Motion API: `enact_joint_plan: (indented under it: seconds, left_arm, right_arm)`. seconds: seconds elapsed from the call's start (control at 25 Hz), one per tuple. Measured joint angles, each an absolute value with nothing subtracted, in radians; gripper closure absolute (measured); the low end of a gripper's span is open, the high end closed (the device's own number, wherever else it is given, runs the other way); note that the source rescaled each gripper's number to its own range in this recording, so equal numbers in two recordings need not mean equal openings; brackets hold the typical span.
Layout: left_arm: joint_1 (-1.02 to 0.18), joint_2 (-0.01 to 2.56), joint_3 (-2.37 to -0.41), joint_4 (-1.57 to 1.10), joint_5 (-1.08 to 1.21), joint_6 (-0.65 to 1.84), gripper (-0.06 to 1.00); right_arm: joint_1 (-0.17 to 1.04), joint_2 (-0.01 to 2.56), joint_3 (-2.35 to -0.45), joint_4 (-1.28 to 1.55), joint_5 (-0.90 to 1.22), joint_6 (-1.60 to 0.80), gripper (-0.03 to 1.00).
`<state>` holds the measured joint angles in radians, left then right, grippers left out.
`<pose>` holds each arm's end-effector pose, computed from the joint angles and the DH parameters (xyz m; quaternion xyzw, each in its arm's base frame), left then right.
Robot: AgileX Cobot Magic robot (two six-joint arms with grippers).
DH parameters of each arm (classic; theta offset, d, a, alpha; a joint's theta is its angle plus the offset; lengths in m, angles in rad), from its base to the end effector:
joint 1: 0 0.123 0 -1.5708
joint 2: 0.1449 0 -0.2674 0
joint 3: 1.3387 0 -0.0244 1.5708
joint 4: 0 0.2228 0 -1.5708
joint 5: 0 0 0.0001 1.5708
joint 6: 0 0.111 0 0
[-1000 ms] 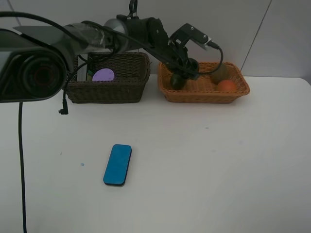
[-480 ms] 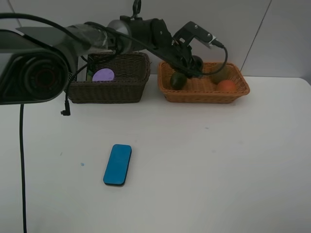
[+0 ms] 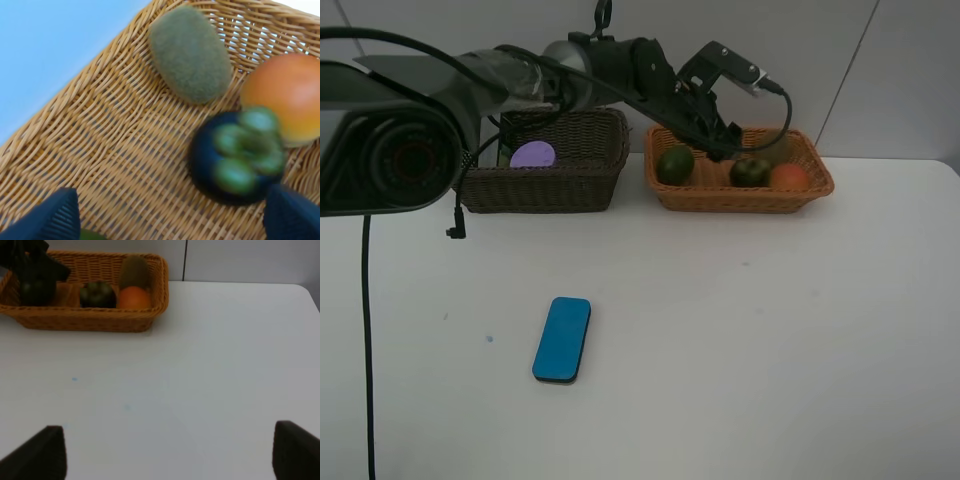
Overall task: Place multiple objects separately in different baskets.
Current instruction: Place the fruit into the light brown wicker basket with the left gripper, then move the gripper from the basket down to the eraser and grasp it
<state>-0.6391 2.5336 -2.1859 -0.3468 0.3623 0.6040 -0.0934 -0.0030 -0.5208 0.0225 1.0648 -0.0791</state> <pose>0.4347 -0.3397 0.1461 0.4163 0.7798 -0.1359 0.4473 0.0037 0.0018 0.2599 0.0055 0.8480 -0.0345 0.5289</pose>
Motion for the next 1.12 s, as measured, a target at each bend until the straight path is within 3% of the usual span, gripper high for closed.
enact_joint_plan:
  seconds: [0.48, 0.64, 0.8, 1.12]
  left_arm:
    - [-0.639, 2.534, -2.186, -0.347, 0.398, 0.603, -0.02]
    - [-0.639, 2.519, -2.186, -0.349, 0.504, 0.557, -0.02]
    - [-0.639, 2.447, -2.186, -0.336, 0.665, 0.372, -0.02]
    - [-0.639, 2.281, -2.189, -0.118, 1.105, -0.245, -0.02]
  right_arm:
    - [-0.093, -0.003, -0.521, 0.023, 1.065, -0.079, -0.03]
    - [-0.093, -0.003, -0.521, 0.023, 1.065, -0.079, -0.03]
    - [-0.093, -0.003, -0.521, 0.023, 1.065, -0.079, -0.03]
    - [-0.093, -0.003, -0.521, 0.023, 1.065, -0.079, -0.03]
